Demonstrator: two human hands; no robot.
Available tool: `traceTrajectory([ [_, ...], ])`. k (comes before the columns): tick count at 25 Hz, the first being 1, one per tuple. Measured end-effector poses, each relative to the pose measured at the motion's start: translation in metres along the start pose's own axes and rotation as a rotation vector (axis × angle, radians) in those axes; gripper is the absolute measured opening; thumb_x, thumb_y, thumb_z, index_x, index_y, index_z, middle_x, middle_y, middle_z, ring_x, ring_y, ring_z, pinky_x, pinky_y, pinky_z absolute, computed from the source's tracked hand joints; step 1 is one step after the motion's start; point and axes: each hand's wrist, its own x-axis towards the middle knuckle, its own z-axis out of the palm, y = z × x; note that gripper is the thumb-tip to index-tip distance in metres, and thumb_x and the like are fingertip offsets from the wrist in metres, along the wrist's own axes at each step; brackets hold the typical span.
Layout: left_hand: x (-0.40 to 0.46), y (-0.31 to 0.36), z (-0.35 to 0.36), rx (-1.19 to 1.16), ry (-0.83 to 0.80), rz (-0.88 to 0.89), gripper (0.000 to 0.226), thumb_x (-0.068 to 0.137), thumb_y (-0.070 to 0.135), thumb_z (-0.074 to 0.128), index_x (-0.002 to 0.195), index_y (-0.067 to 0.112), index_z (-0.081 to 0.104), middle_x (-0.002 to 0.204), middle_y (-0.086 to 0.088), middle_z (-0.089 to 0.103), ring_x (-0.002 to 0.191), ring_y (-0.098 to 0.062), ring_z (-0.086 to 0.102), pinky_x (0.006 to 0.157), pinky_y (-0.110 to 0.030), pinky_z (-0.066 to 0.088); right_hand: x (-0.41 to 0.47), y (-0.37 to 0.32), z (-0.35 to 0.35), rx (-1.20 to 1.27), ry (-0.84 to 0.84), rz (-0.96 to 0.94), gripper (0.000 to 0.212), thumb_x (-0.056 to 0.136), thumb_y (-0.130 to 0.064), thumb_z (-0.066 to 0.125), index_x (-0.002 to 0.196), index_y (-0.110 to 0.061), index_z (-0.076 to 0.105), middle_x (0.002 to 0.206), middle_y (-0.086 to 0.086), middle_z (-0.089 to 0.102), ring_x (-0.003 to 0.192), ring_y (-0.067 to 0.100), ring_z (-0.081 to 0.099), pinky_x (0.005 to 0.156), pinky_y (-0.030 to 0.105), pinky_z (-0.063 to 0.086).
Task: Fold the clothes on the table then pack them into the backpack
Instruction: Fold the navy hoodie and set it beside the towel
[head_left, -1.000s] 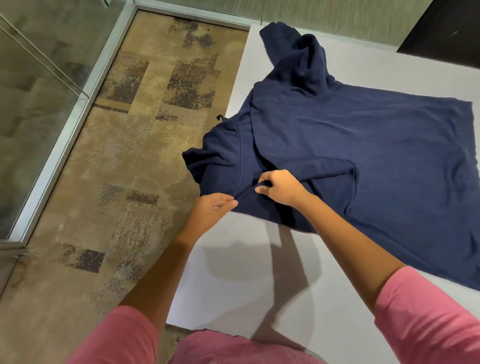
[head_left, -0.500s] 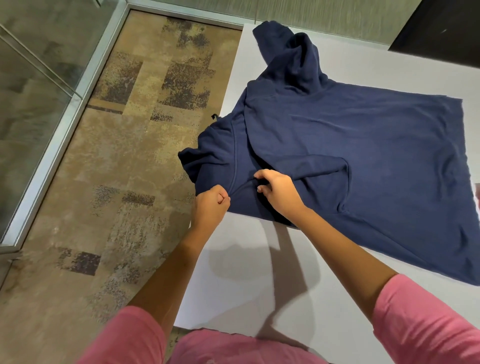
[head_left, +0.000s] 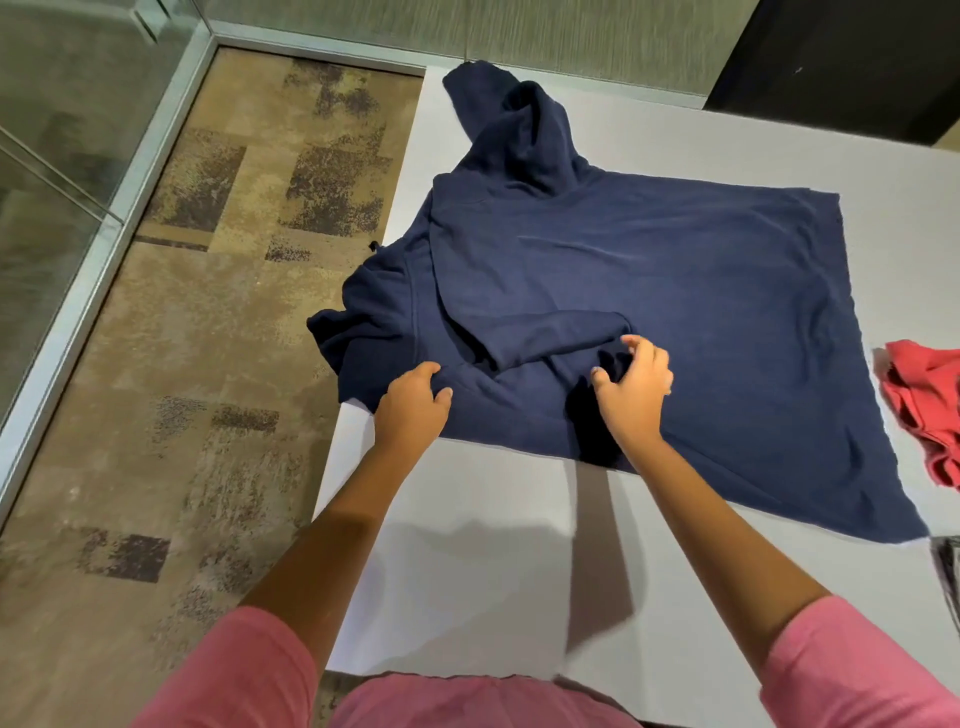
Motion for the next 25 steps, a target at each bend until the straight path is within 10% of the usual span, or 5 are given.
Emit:
traceTrajectory([
  [6,0.017,0.011,0.015,-0.626,-0.107,-0.387,0.019,0.094,0.014,0.058,0.111,0.007,0.053,0.067,-0.008,0.058,0.053,-0.016,0.054,0.049,-0.024,0.049,0.056,0.009,-0.016,0.024,-0.259,0.252,0.050,0.084,-0.022,0.072,0.123,0.000,0.051,0.110,0.012,0.060,0.091,0.028,0.062,0.081,0.039,0.051],
  [11,0.012,0.009,0.027,-0.624,0.006,-0.379,0.021,0.094,0.016,0.056,0.114,0.009,0.052,0.074,-0.010,0.065,0.063,-0.019,0.061,0.067,-0.033,0.052,0.061,0.031,-0.038,0.429,-0.229,0.249,0.033,0.085,0.004,0.064,0.116,-0.004,0.057,0.099,0.006,0.058,0.085,0.023,0.062,0.082,0.035,0.056],
  [17,-0.020,0.055,0.044,-0.189,0.349,0.054,0.030,0.094,0.013,0.054,0.123,0.011,0.049,0.104,-0.008,0.055,0.080,-0.020,0.052,0.064,-0.031,0.042,0.048,0.109,-0.099,0.245,-0.177,0.188,0.013,0.088,-0.006,0.064,0.097,-0.014,0.066,0.091,0.005,0.068,0.086,0.022,0.063,0.079,0.025,0.053],
  [21,-0.028,0.098,0.077,0.072,0.162,0.551,0.025,0.091,0.011,0.059,0.116,0.011,0.057,0.113,-0.006,0.051,0.071,-0.019,0.055,0.052,-0.033,0.049,0.034,0.164,-0.155,0.085,-0.102,0.153,0.010,0.087,-0.007,0.066,0.095,-0.012,0.069,0.088,0.003,0.068,0.085,0.017,0.061,0.067,0.003,0.042],
  [25,-0.026,0.144,0.116,0.340,-0.205,0.744,0.033,0.095,0.020,0.054,0.128,0.018,0.051,0.129,0.003,0.044,0.080,-0.022,0.060,0.060,-0.038,0.053,0.033,0.226,-0.195,-0.174,-0.080,0.180,0.018,0.083,-0.005,0.068,0.100,-0.011,0.071,0.103,0.011,0.068,0.096,0.029,0.062,0.089,0.031,0.045],
])
